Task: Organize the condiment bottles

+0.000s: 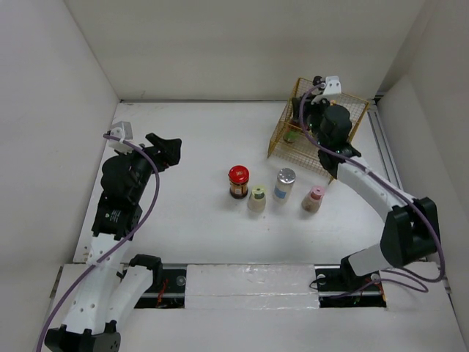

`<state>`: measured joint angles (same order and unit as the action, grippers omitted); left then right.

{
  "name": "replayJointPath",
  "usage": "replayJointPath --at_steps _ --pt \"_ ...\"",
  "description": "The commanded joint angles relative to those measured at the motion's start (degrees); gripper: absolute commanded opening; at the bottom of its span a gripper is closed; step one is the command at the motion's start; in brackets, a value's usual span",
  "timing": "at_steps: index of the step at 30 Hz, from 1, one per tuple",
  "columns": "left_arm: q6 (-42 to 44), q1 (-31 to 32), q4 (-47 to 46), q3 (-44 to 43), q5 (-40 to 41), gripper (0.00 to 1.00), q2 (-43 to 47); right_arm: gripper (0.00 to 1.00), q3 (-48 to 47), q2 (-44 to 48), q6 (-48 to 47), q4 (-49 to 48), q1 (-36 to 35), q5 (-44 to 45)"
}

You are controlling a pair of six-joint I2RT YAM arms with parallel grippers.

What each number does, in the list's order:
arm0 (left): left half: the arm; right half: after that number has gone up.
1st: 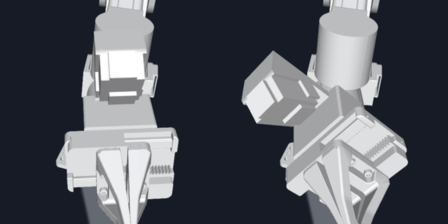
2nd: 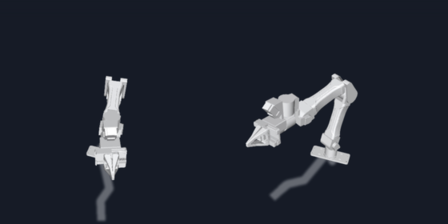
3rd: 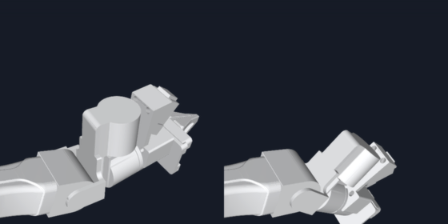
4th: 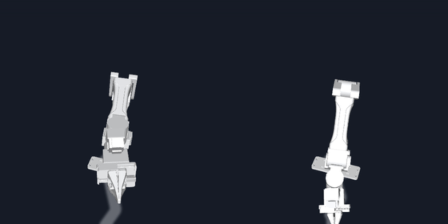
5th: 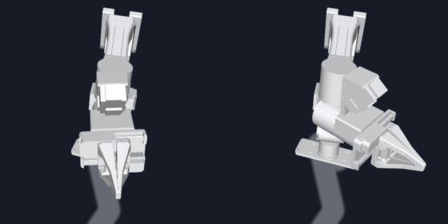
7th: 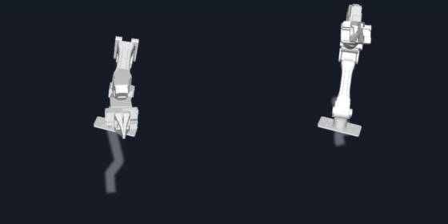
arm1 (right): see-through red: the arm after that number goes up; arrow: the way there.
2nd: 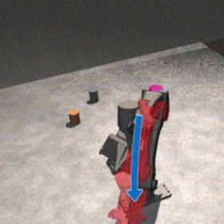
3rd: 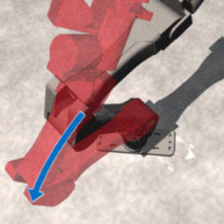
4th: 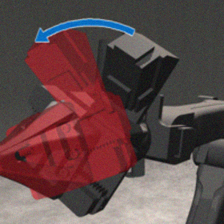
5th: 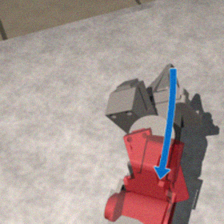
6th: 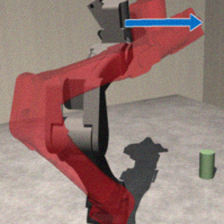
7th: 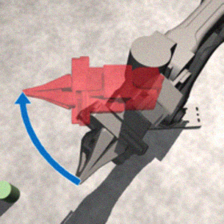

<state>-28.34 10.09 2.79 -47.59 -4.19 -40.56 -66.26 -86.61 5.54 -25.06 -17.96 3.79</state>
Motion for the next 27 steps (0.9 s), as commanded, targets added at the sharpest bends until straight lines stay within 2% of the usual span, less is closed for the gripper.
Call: replayJointPath --at_steps 1,2,3,5,6,7,8,9,10,11,13,15,19,20,21,24,27 --pt "0.83 -0.24 -2.7 -0.57 -1.35 0.81 0.74 0.21 7.95 4.24 2.63 -2.53 -4.71 5.16" --pt "0.83 -0.24 -2.7 -0.05 -1.87 0.79 0.74 0.05 10.08 6.34 4.46 -2.54 -5.85 6.3" --pt "0.83 -0.24 -3.22 -0.04 -2.66 0.73 0.74 0.0 12.1 7.32 5.09 -3.32 -6.99 8.66" --pt "0.83 -0.24 -3.23 -0.04 -3.45 0.64 0.74 0.03 17.18 10.65 5.7 -2.81 -10.68 11.92" --pt "0.83 -0.24 -3.23 -0.04 -3.46 0.58 0.74 0.11 18.35 11.98 5.71 -1.85 -11.83 13.77" --pt "0.83 -0.24 -3.75 -0.04 -3.46 0.51 0.74 0.24 19.4 13.29 6.23 -0.53 -12.88 16.31" --pt "0.83 -0.24 -3.75 -0.04 -3.46 0.47 0.74 0.58 20.2 14.61 6.24 2.27 -14.37 17.12" --pt "0.83 -0.24 -3.75 -0.04 -4.16 0.43 0.22 0.74 20.73 16.97 7.37 4.38 -14.91 17.73" --pt "0.83 -0.24 -3.75 -0.04 -5.12 0.39 0.21 0.84 20.73 17.96 7.38 6.84 -14.92 17.74" --pt "1.44 -0.24 -3.75 -0.04 -5.13 0.36 0.21 0.91 21.25 18.84 8.08 9.3 -15.52 17.74" --pt "1.44 -0.24 -3.75 -0.04 -5.75 0.32 -0.31 0.98 21.79 21.03 8.08 14.94 -16.05 15.55" --pt "1.97 -0.24 -3.75 -0.04 -5.75 0.32 -0.92 1.0 23.28 22.62 8.08 18.88 -17.63 14.32" --pt "1.97 -0.24 -3.75 -0.04 -5.22 0.55 -0.93 1.0 25.13 26.13 9.83 23.73 -18.78 15.02" --pt "1.97 -0.24 -3.75 -0.57 -5.22 0.63 -0.93 1.0 25.13 26.14 9.84 24.44 -18.78 15.02" --pt "1.97 -0.24 -3.75 -0.57 -5.22 0.66 -0.93 1.0 25.13 26.14 9.84 25.05 -18.78 14.41" --pt "1.97 -0.24 -3.75 -0.57 -5.83 0.7 -0.93 1.0 24.42 24.56 10.36 27.16 -18.78 10.9" --pt "1.97 -0.24 -3.75 -0.57 -5.83 0.7 -0.93 0.98 23.02 22.28 10.89 29.45 -18.78 10.89"
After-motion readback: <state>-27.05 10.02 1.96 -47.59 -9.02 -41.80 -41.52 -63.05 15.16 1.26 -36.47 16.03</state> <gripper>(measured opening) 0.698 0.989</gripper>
